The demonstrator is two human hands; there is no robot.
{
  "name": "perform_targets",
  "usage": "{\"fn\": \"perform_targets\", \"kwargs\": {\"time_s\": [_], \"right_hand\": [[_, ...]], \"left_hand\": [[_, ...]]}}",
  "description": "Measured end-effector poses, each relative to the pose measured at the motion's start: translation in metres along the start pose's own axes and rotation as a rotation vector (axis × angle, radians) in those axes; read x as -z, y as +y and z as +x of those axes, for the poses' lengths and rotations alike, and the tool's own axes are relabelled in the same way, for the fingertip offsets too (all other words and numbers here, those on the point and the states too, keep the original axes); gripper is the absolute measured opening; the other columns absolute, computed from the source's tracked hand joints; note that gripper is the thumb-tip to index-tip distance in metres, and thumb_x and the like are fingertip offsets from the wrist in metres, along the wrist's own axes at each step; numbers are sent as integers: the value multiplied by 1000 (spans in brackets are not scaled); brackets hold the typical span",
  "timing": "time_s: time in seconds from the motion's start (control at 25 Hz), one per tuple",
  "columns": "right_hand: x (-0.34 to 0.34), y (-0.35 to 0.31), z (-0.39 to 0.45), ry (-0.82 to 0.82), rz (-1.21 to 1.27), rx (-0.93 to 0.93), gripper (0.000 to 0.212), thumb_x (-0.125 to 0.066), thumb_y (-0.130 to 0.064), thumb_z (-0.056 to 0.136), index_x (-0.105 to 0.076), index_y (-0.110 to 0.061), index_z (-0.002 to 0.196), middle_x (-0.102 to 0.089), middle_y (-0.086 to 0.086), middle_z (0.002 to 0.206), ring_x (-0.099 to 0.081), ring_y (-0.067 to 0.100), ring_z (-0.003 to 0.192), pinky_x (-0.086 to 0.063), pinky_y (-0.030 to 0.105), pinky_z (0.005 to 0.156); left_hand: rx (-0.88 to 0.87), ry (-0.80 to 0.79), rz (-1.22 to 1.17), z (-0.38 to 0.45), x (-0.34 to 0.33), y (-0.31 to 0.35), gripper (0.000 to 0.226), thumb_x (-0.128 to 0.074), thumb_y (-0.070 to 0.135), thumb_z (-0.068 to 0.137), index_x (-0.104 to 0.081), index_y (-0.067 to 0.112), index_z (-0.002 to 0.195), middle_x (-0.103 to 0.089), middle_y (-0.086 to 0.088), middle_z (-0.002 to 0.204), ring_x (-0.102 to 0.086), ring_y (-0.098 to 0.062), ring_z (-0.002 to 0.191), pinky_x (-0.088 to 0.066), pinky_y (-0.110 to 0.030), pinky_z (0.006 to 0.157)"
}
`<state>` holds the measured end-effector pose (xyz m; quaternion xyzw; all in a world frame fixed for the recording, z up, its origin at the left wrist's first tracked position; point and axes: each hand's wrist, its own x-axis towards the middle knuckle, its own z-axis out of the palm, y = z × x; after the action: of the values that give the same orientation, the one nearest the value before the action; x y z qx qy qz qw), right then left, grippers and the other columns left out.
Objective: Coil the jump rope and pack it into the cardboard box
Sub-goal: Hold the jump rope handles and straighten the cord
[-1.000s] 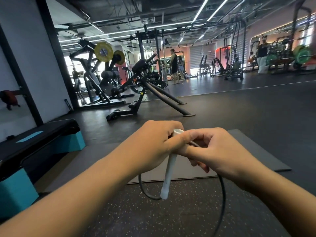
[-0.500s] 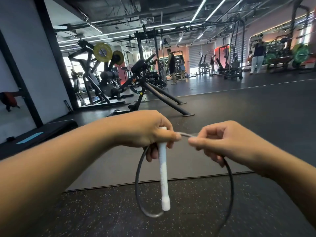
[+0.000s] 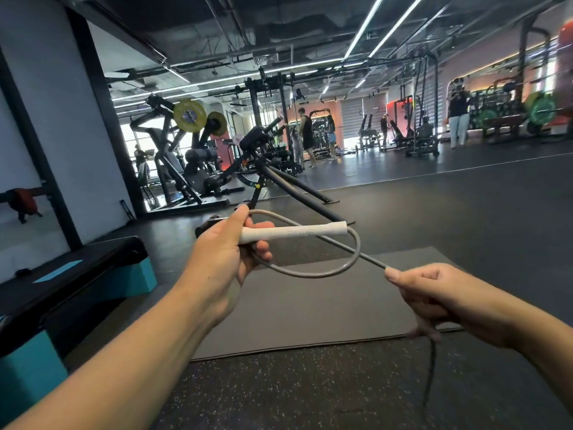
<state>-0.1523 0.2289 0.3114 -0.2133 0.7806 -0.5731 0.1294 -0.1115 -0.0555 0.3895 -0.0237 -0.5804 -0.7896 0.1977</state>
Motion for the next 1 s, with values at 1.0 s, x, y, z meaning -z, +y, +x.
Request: {"fn": "perform_targets", "kwargs": {"time_s": [1.0], "right_hand": [[-107,-62,13,416,629,175,50,-45,-53,100,-65,-9,85,-40,-4,47,-33,7,35,-28,19,35]], "left_hand": [[102,399,-270,-62,-88,-73,41,-48,48,100,-65,11,92,-73,-12,76,-68,-17,59,-56,-27,59]]}}
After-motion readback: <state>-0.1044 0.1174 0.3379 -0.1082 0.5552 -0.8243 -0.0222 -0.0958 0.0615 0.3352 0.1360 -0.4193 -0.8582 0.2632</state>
